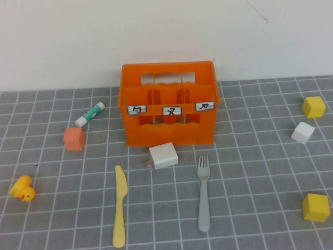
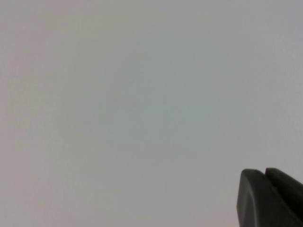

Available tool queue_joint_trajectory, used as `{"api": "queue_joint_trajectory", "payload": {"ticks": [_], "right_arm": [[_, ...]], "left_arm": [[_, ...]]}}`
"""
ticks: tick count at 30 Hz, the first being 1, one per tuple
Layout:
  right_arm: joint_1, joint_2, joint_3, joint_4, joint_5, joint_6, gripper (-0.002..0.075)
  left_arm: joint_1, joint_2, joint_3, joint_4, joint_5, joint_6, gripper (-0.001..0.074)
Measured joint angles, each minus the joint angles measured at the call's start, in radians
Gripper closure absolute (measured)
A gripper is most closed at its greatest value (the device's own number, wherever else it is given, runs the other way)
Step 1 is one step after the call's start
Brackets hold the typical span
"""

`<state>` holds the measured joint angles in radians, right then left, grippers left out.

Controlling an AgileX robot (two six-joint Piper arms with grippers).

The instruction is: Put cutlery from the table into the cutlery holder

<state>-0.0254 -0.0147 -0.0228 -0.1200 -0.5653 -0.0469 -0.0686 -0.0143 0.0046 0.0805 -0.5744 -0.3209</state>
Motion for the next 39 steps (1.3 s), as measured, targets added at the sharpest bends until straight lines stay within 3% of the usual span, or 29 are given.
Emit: {"api": "queue_joint_trajectory", "payload": {"ticks": [8,14,16,20,25,33,39], "right_arm": [[0.000,0.037,-0.317,0.006,0.540,0.008,0.0729],[0.000,0.203,-0.447,0.061,0.895,-0.001,0.0729],[0.000,0.261,-0.461,0.108,0.996,-0.049,0.0729],[0.000,0.380,-0.468,0.273,1.180,-0.306,0.0729],[0.000,0.497,-0.468,0.428,1.297,-0.596,0.0729],[0.000,0.611,-0.468,0.463,1.416,-0.682,0.0729],[0.000,0.617,-0.462,0.472,1.394,-0.717,0.0729]], "left_arm": [[0.000,0.050,-0.369,0.080,0.635,-0.028,0.0736],[0.000,0.215,-0.515,0.054,0.975,-0.021,0.0736],[0.000,0.268,-0.517,0.048,1.020,-0.005,0.0736],[0.000,0.355,-0.515,0.020,1.049,-0.016,0.0736],[0.000,0.479,-0.514,-0.189,1.080,-0.002,0.0736],[0.000,0.872,-0.621,-0.652,1.354,0.520,0.0736],[-0.052,1.130,-0.728,-0.705,1.429,0.628,0.0736]]}}
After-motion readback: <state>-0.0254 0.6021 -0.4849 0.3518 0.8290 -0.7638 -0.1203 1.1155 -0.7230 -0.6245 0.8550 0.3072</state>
